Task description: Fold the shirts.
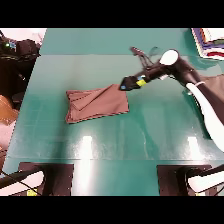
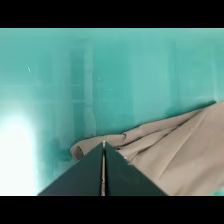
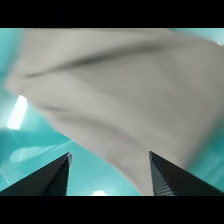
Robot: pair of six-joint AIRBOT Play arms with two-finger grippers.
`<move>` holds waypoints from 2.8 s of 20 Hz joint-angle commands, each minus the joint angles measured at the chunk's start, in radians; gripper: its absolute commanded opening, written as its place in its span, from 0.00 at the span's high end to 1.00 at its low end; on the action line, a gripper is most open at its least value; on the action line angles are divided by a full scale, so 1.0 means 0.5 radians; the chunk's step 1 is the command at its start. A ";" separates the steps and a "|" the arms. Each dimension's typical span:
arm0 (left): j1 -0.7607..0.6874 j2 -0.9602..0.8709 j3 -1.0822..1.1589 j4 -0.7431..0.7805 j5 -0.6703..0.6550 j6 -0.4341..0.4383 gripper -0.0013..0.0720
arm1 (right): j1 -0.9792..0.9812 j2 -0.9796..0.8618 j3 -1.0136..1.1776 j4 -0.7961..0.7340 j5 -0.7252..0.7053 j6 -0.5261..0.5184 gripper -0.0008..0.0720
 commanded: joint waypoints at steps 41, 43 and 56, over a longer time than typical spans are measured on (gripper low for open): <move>-0.685 0.001 -0.162 -0.224 0.252 0.053 0.95 | -1.819 0.253 0.663 -0.152 -0.144 0.325 0.97; -0.685 0.001 -0.162 -0.224 0.252 0.054 0.95 | -1.819 0.253 0.833 -0.159 -0.161 0.325 0.97; -0.685 0.001 -0.162 -0.223 0.230 0.059 0.95 | -1.949 0.742 0.607 -0.630 0.070 0.428 0.97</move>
